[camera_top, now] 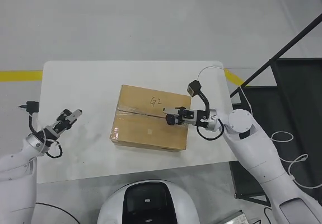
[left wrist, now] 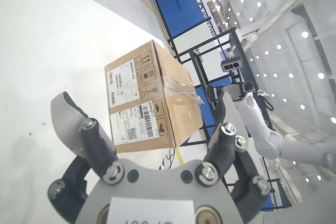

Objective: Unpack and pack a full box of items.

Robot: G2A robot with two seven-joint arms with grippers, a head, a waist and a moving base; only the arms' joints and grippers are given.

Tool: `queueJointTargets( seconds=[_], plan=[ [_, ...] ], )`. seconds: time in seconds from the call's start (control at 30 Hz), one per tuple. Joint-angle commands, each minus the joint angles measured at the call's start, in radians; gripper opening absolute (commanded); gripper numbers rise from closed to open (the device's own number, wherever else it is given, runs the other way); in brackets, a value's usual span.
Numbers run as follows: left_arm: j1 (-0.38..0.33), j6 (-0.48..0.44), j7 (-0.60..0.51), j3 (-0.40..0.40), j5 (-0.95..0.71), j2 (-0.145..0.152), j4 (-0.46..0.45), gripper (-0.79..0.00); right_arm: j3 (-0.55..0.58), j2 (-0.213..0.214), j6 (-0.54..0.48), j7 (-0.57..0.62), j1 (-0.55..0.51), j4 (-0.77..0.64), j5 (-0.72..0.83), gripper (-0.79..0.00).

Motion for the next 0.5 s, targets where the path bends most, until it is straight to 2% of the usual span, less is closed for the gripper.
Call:
queueJointTargets(
  seconds=[0.0, 0.1, 0.23, 0.47],
  plan=[
    [0.005, -0.007, 0.016, 0.003, -0.050, 0.000, 0.009, 0.000, -0.003, -0.001, 0.003, -0.014, -0.004, -0.008, 0.001, 0.000],
    [-0.001, -0.003, 0.000, -0.001, -0.091, 0.005, 0.030, 0.000, -0.035, -0.011, 0.018, -0.020, 0.018, -0.020, 0.036, 0.000],
    [-0.014, 0.029, -0.046, -0.013, -0.081, 0.017, 0.034, 0.000, -0.120, -0.035, 0.047, -0.036, 0.100, 0.005, 0.027, 0.000],
    [-0.014, 0.080, -0.099, -0.050, -0.111, 0.037, 0.027, 0.000, -0.310, -0.103, 0.027, -0.087, 0.241, 0.099, 0.050, 0.000]
  ],
)
